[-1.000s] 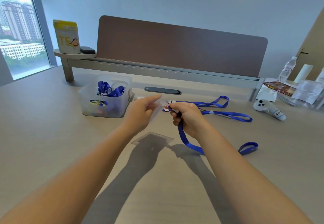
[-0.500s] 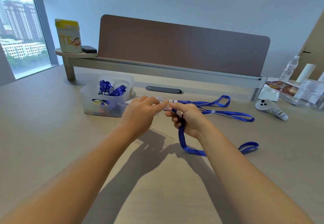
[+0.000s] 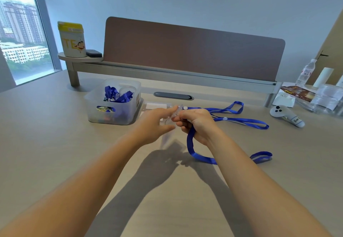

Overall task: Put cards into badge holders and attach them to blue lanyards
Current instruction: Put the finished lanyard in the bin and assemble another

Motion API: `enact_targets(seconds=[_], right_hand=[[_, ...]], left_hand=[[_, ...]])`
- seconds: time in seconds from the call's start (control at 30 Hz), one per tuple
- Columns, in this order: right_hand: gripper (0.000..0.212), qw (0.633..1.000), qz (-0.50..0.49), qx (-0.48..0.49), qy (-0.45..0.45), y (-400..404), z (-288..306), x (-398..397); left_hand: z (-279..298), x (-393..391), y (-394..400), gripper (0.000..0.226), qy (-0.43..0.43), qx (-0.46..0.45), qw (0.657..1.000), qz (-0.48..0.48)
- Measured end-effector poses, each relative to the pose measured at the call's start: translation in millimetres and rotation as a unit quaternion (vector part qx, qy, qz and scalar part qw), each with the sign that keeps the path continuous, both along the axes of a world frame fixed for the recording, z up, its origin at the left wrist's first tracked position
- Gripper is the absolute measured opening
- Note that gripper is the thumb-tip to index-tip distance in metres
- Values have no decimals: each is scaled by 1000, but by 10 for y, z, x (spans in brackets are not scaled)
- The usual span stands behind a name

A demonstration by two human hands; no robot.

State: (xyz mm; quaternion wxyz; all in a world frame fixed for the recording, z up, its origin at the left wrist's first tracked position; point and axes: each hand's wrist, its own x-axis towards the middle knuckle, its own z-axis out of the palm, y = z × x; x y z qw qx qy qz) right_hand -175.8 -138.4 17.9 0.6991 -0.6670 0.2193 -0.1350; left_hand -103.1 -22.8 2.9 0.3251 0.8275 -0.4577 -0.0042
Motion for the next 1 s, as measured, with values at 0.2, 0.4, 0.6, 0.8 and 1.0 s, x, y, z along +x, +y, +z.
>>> enact_targets(seconds=[0.2,0.4,0.6,0.8,1.0], right_hand=[[14,997,21,-73,-9,-15,-1,10],[23,984,25,-175,8,24,25,-12],[24,964,12,-267,-6,83,17,-2],[14,952,6,-302,-51,151,-4,16],[18,949,17,-310,-59,167,2,42]], left_hand=[[175,-77,-63,35,128,-112,985,38],[239,-67,-130,26,121,-107,984,70],[297,-75,-121,25,64,-79,992,68],[297,-17,-70,22,23,-76,995,68],[261,23,-8,21,23,-84,995,44]])
